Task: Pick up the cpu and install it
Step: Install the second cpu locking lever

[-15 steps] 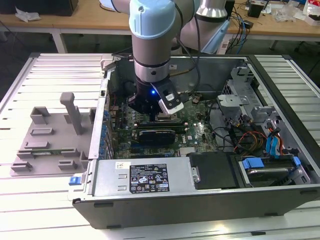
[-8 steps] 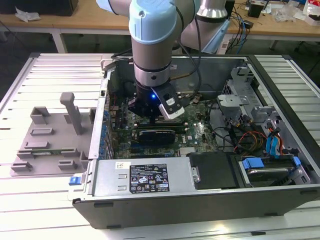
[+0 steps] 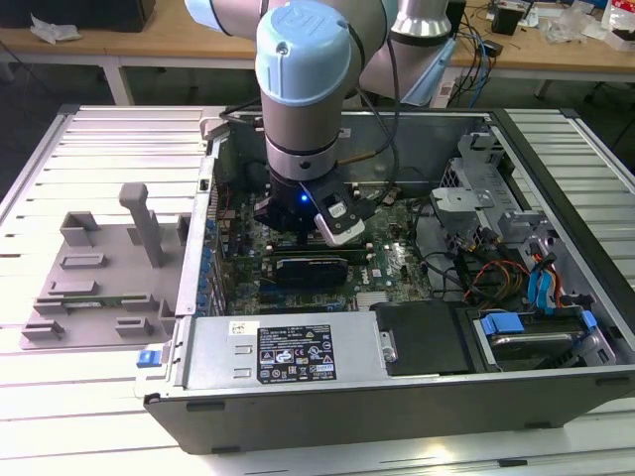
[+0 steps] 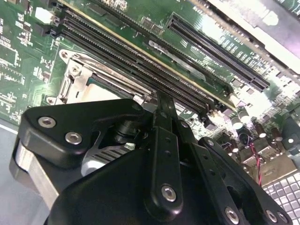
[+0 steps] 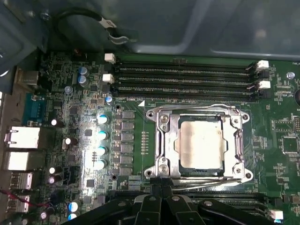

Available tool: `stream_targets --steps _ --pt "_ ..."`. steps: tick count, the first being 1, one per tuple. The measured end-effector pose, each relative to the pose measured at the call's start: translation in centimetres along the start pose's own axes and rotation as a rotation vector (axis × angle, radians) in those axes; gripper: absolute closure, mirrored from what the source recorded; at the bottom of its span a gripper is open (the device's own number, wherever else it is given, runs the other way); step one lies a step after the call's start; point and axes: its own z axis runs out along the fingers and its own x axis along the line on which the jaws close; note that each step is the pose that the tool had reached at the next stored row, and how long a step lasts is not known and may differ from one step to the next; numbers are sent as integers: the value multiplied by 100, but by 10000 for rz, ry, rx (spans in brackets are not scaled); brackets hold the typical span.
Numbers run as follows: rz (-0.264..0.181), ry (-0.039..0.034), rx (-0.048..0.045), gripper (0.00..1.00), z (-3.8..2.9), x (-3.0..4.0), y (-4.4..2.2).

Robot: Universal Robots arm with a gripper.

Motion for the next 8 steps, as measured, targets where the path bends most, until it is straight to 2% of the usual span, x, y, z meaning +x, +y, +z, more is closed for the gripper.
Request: stream_targets --steps 4,8 --pt "11 -10 -317 89 20 31 -5" --pt "15 -14 -468 89 44 59 -10"
